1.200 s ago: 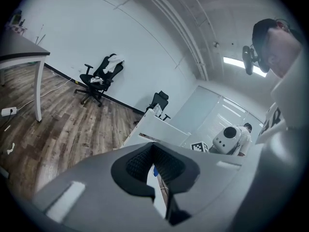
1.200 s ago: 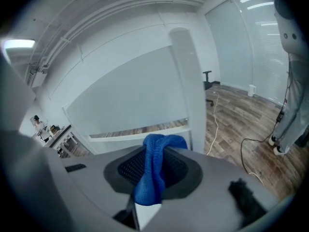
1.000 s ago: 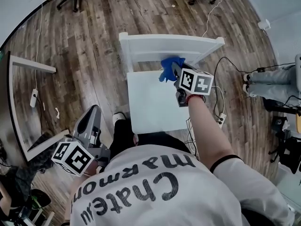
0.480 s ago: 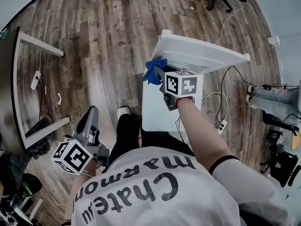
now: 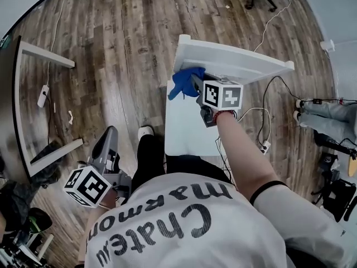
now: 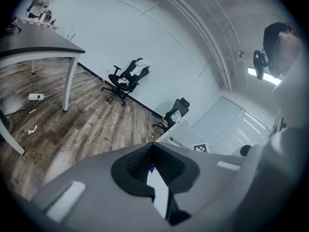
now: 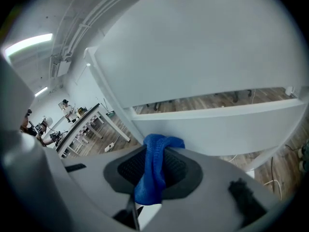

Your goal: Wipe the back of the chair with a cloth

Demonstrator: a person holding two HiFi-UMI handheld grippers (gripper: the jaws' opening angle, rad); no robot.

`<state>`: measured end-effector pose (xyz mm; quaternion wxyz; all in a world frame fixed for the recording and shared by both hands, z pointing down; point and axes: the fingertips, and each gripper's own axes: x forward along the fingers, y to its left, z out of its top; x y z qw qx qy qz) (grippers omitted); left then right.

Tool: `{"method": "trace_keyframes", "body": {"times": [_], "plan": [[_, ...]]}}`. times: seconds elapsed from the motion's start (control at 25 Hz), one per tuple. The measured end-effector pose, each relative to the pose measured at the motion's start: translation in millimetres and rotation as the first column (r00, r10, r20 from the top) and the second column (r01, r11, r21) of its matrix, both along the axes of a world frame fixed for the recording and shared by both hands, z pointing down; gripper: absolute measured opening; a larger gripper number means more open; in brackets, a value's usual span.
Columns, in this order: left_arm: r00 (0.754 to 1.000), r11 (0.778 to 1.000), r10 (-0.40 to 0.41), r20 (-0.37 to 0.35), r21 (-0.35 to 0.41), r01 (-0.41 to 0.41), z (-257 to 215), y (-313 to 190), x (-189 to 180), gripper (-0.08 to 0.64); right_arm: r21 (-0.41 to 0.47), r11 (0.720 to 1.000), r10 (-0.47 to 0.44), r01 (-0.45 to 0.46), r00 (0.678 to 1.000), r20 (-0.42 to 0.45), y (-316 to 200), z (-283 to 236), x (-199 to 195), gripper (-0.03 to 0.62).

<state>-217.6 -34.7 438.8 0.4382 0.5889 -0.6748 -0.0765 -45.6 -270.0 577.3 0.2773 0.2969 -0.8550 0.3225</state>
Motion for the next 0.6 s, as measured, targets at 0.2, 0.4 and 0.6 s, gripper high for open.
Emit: {"method": "trace_keyframes", "body": {"times": [0.2, 0.4, 0.6], "plan": [[0.998, 0.998, 0.058, 0.005, -0.001, -0.058, -3, -25, 35, 0.008, 0.002, 0.994, 0.107, -0.107, 0.994, 0.000, -28, -2, 66, 0.087], [0.994, 0.994, 0.110, 0.014, -0.006, -0.110, -4, -49, 69, 0.008, 0.021, 0.982, 0.188, -0.188, 0.982, -0.019, -51, -2, 131, 0.089], [0.988, 0.989, 0.148, 0.033, -0.011, -0.148, -6, -69, 94, 0.008, 0.008, 0.959, 0.284, -0.284, 0.959, 0.001, -66, 3, 181, 0.089]]}}
